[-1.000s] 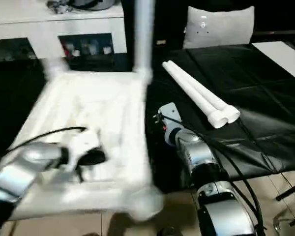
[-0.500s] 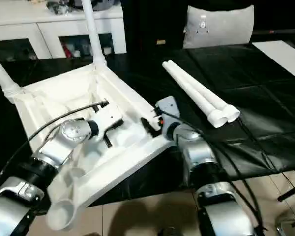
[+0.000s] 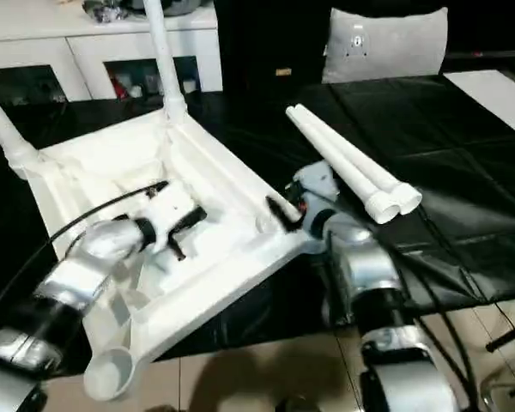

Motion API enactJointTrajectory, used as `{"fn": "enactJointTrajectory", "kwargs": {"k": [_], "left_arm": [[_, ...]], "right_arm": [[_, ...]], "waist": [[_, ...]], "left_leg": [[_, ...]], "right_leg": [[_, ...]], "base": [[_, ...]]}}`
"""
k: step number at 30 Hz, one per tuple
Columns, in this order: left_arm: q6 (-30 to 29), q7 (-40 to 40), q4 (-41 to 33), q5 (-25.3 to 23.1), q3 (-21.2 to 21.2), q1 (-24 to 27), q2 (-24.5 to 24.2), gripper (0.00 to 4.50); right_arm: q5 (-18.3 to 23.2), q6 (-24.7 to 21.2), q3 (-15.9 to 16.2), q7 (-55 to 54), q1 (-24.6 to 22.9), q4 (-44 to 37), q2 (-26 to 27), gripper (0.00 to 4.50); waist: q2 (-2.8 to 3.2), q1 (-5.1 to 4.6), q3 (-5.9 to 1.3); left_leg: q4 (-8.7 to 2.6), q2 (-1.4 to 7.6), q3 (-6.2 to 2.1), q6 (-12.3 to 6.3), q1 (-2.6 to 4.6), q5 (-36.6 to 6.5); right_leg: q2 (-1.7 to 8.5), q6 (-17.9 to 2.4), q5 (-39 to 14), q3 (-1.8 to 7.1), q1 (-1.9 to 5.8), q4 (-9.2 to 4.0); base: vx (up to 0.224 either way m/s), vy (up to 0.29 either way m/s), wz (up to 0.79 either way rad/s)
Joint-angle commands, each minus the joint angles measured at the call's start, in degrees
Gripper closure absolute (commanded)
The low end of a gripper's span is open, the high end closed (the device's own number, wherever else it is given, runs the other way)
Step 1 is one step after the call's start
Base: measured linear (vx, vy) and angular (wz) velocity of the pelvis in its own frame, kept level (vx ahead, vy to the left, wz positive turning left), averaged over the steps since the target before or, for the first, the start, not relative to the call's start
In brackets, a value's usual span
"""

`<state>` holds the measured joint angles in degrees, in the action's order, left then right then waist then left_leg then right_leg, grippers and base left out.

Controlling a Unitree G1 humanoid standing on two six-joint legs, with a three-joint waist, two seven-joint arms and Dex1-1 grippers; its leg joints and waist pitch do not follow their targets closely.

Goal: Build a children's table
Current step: Rotate table base

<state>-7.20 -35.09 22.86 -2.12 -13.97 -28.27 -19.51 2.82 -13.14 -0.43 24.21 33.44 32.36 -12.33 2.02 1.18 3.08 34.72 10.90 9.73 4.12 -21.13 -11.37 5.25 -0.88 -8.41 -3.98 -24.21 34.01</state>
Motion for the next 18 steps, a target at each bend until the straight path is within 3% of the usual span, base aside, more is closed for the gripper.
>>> {"fn": "enactJointTrajectory", "kwargs": {"k": [1, 4, 6, 8, 11, 12, 13, 15, 16, 18], "left_arm": [[-3.1, -4.3, -7.9, 4.3, 1.0, 2.0, -0.9, 3.77], [-7.3, -6.9, -16.0, 5.9, 0.1, 5.5, -2.4, 3.60], [-8.6, -7.2, -18.3, 6.2, -0.2, 6.6, -2.8, 3.24], [-10.5, -7.8, -21.8, 7.1, -0.5, 8.0, -3.3, 3.14], [-14.4, -9.6, -27.1, 8.9, -1.5, 9.8, -4.1, 2.89], [-15.1, -10.3, -28.2, 8.8, -2.3, 10.1, -4.4, 2.74], [-15.2, -11.0, -28.5, 7.7, -3.6, 10.4, -5.1, 2.74], [-15.6, -11.4, -29.2, 6.9, -4.4, 10.8, -5.7, 2.60], [-15.7, -12.2, -29.2, 5.7, -5.6, 11.1, -6.5, 2.40], [-15.9, -13.7, -28.7, 2.6, -8.4, 11.0, -8.6, 2.25]], "right_arm": [[0.5, 0.6, -1.3, -0.9, 1.4, -0.8, -1.2, 0.00], [-2.0, 1.2, -0.4, -1.2, 1.8, 2.2, -4.9, 0.00], [-3.2, 1.4, 0.5, -1.0, 1.3, 2.8, -6.2, 0.00], [-4.3, 1.2, 1.2, -0.1, -0.3, 2.5, -7.8, 0.00], [-4.7, 0.8, 1.0, 0.9, -2.8, 1.5, -9.2, 0.00], [-4.5, 0.7, 0.9, 1.2, -3.5, 1.1, -9.3, 0.00], [-4.4, 0.7, 1.1, 1.6, -4.2, 0.5, -9.3, 0.00], [-4.2, 0.8, 1.4, 1.8, -4.7, 0.3, -9.4, 0.00], [-4.0, 1.0, 1.8, 2.3, -5.2, -0.1, -9.3, 0.00], [-3.6, 1.1, 3.1, 4.4, -7.3, -2.2, -8.8, 0.00]], "waist": [[-0.84, 0.20, -3.98], [-0.88, 0.68, -3.97], [-0.80, 0.82, -3.79], [-1.20, 0.81, -3.77], [-1.20, 0.84, -3.77], [-1.31, 0.83, -3.83], [-0.77, 0.81, -3.82], [-1.08, 0.56, -3.54], [-0.51, 0.59, -3.53], [-0.50, 0.40, -3.47]], "left_leg": [[-4.26, 1.48, 0.12, -2.68, 0.17, -11.2], [-4.30, 1.66, 0.13, -2.46, 0.20, -10.9], [-4.12, 1.39, 0.43, -2.54, 0.42, -11.3], [-4.19, 1.25, 0.31, -2.41, 0.13, -11.7], [-4.15, 1.36, 0.33, -2.76, 0.04, -10.6], [-4.17, 1.34, 0.29, -3.07, -0.02, -10.4], [-4.17, 1.30, 0.23, -3.12, 0.08, -10.6], [-4.31, 1.22, 0.27, -2.86, 0.09, -12.8], [-4.31, 1.15, 0.21, -2.60, 0.19, -13.2], [-4.51, 1.16, 0.00, -2.11, 0.17, -14.9]], "right_leg": [[2.37, -11.6, -18.4, 2.00, 3.20, -3.84], [2.44, -11.6, -18.2, 2.06, 3.27, -3.60], [2.10, -11.3, -18.8, 2.07, 2.89, -3.83], [2.14, -10.0, -20.4, 2.01, 3.23, -3.90], [2.14, -10.4, -18.8, 2.11, 3.27, -3.80], [2.13, -10.4, -18.4, 2.10, 3.39, -3.71], [1.99, -10.4, -18.6, 2.05, 3.25, -3.67], [1.94, -9.3, -22.1, 1.96, 3.19, -4.23], [1.97, -9.1, -23.1, 1.93, 3.14, -4.30], [1.87, -7.6, -25.0, 1.89, 3.13, -4.66]], "base": [[0.000, 0.000, 0.00], [0.000, 0.000, 0.00], [0.000, 0.000, 0.00], [0.000, 0.000, 0.00], [0.000, 0.000, 0.00], [0.000, 0.000, 0.00], [0.000, 0.000, 0.00], [0.000, 0.000, 0.00], [0.000, 0.000, 0.00], [0.000, 0.000, 0.00]]}}
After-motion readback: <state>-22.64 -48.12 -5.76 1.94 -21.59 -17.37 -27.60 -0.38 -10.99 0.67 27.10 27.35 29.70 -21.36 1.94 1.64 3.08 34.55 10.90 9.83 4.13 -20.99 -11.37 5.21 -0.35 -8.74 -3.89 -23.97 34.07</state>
